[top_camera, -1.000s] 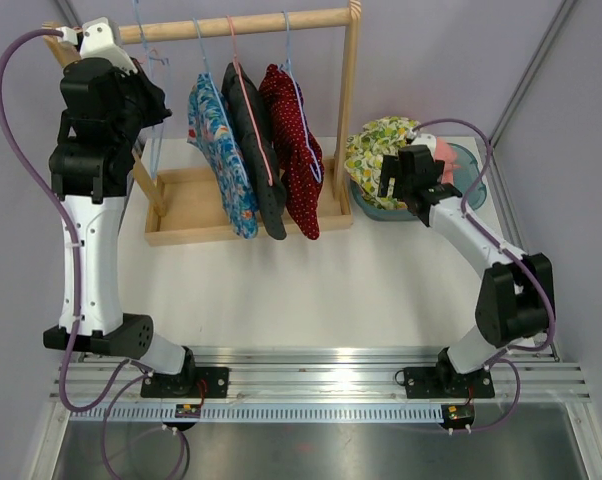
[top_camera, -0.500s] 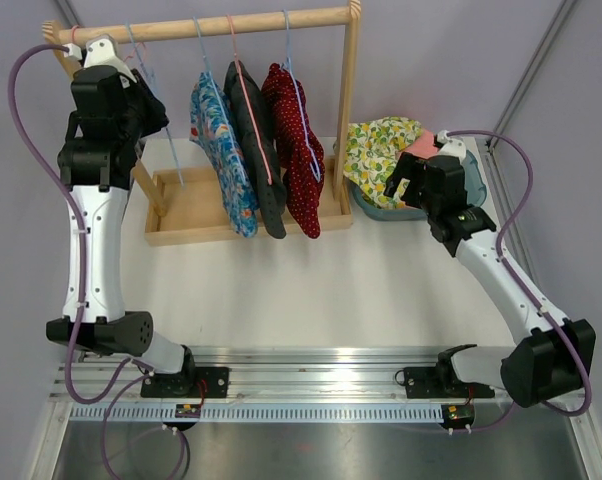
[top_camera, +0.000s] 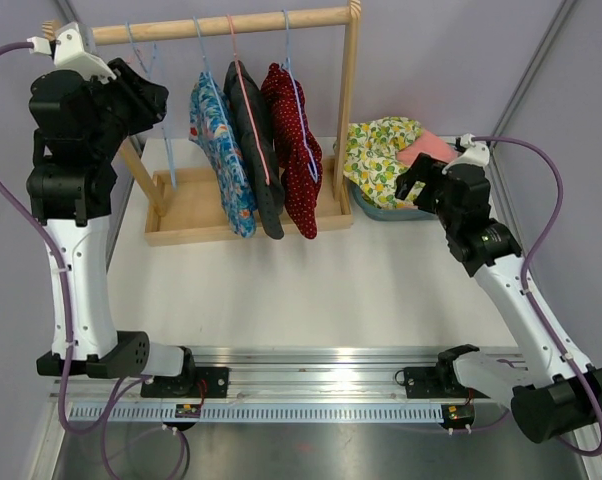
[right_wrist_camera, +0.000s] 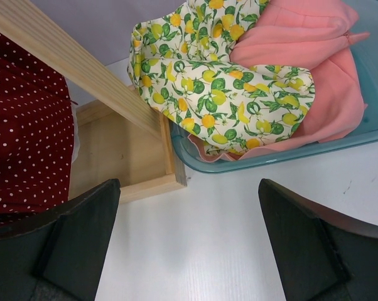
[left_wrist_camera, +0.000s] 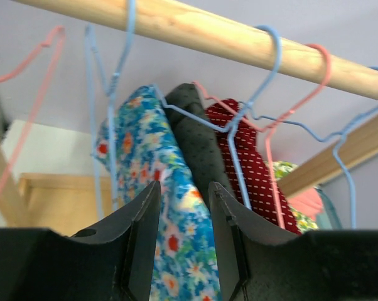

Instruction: Remove the skirt from the hanger

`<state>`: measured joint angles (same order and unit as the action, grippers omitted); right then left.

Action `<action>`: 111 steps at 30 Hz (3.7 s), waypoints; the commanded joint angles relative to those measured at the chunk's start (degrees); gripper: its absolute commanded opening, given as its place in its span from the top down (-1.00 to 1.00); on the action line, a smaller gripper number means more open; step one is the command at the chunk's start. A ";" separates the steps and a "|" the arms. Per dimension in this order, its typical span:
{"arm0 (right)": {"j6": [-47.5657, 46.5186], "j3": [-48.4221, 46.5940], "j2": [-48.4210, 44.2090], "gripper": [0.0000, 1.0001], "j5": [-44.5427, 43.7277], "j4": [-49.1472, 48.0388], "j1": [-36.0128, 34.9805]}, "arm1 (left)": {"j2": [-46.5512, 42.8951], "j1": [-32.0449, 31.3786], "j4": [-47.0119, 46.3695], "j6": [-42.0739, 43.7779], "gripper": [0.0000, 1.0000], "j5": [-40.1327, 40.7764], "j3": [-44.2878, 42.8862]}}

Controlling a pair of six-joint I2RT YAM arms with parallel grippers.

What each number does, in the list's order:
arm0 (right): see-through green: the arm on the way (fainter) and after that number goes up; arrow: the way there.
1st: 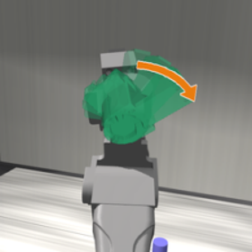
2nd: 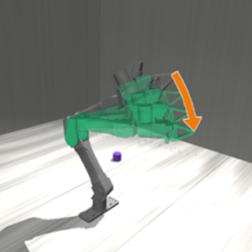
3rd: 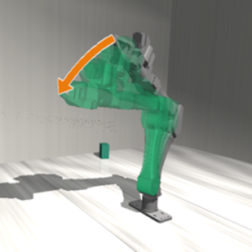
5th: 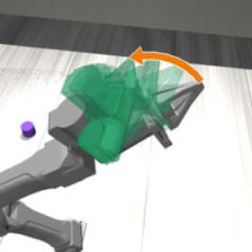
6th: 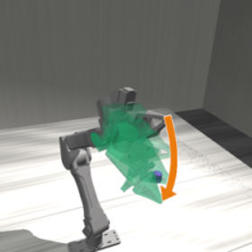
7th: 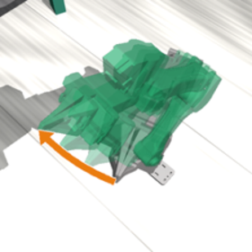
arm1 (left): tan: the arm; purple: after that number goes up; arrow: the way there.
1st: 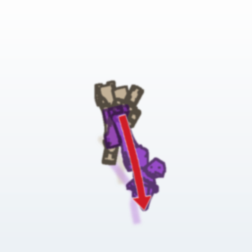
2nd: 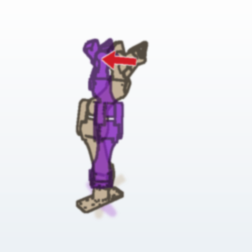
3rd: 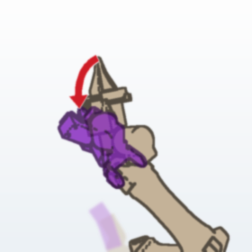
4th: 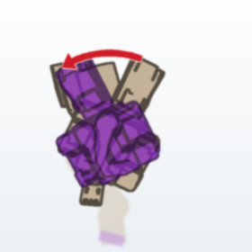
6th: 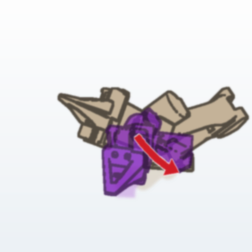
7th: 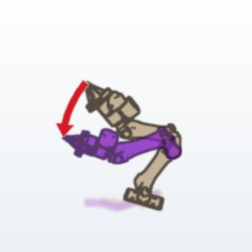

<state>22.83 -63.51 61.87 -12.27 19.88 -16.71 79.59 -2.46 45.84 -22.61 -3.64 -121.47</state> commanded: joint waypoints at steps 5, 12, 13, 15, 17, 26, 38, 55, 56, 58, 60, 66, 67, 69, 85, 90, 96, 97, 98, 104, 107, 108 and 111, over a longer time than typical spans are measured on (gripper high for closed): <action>0.02 0.66 -3.68 -0.99 1.11 2.18 0.19 | 5.03 -5.26 -3.83 -3.93 0.26 -4.72 -0.69; -1.30 0.93 -5.18 -0.99 0.41 3.85 0.10 | 8.91 -9.40 -5.50 -4.72 0.27 -2.43 -1.93; -1.56 0.93 -5.44 -0.99 0.41 4.03 0.10 | 9.26 -9.93 -5.94 -4.64 0.27 -2.25 -1.93; -1.65 0.93 -5.53 -0.99 0.23 4.20 0.19 | 10.23 -10.37 -6.29 -4.90 0.28 -1.99 -1.84; -1.91 1.02 -5.70 -0.99 0.23 4.29 0.19 | 10.84 -11.16 -6.47 -4.81 0.28 -1.72 -1.75; -2.35 1.45 -6.14 -0.99 0.40 4.38 0.10 | 11.99 -12.75 -6.29 -3.76 1.00 3.46 -0.17; -7.52 -11.35 -2.03 -0.99 9.67 0.76 -16.04 | 11.11 -13.19 -0.32 -2.17 1.00 5.66 -13.09; -14.04 -46.96 32.87 -0.99 -8.82 -0.63 -52.19 | 5.93 -13.19 1.00 -1.91 1.00 5.40 -13.09; -14.39 -48.37 34.10 -0.99 -9.00 -0.46 -52.63 | 5.58 -13.19 1.09 -1.91 1.00 5.14 -13.00; -14.92 -51.80 36.91 -0.99 -9.44 0.07 -53.34 | 5.40 -13.19 1.26 -1.82 1.00 5.13 -12.74; -15.09 -53.38 38.24 -0.99 -9.44 0.07 -53.34 | 4.61 -13.19 1.00 -1.74 1.00 5.05 -12.13; -15.53 -54.36 41.49 -0.99 -11.54 -0.71 -53.34 | 2.68 -13.10 0.65 -1.38 1.00 4.69 -10.98; -15.62 -54.44 41.75 -0.99 -11.63 -0.89 -53.43 | 2.41 -13.10 0.56 -1.38 1.00 4.61 -10.81; -15.45 -54.62 42.46 -0.99 -11.72 -1.24 -53.43 | 2.06 -13.10 0.56 -1.56 1.00 4.52 -10.72; -14.66 -52.28 44.05 1.00 -9.79 -3.00 -53.60 | -0.23 -13.10 -0.14 -0.07 1.00 5.74 -8.96; -9.83 -34.79 36.50 1.00 -9.44 -8.36 -54.13 | 1.52 -12.92 1.52 3.18 1.00 9.17 -13.52; -0.95 -13.86 29.72 1.00 -11.54 -11.00 -55.89 | 3.64 -12.04 2.49 5.56 1.00 11.29 -17.31; -0.07 -10.36 29.02 1.00 -11.72 -11.00 -56.15 | 3.81 -11.96 2.49 5.56 1.00 11.20 -17.31; 1.41 -8.93 27.45 1.00 -12.50 -11.09 -56.67 | 3.82 -11.96 2.41 5.56 1.00 11.20 -17.05; 6.86 1.97 18.41 1.00 -19.43 -6.62 -58.00 | 3.11 -11.78 2.23 5.21 1.00 10.85 -15.12; 9.33 6.81 10.07 1.00 -26.10 -1.01 -58.08 | 2.85 -11.87 2.41 5.56 1.00 10.93 -14.59; 9.51 7.60 7.68 1.00 -28.14 0.67 -58.00 | 2.59 -11.87 2.41 5.56 1.00 11.11 -13.89; 7.06 7.09 -1.29 1.00 -35.96 6.74 -58.00 | 1.71 -11.87 1.79 5.21 1.00 10.94 -11.61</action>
<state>28.75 -54.63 69.71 -35.46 22.41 -74.59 83.20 -14.55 52.21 -18.20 6.55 -134.74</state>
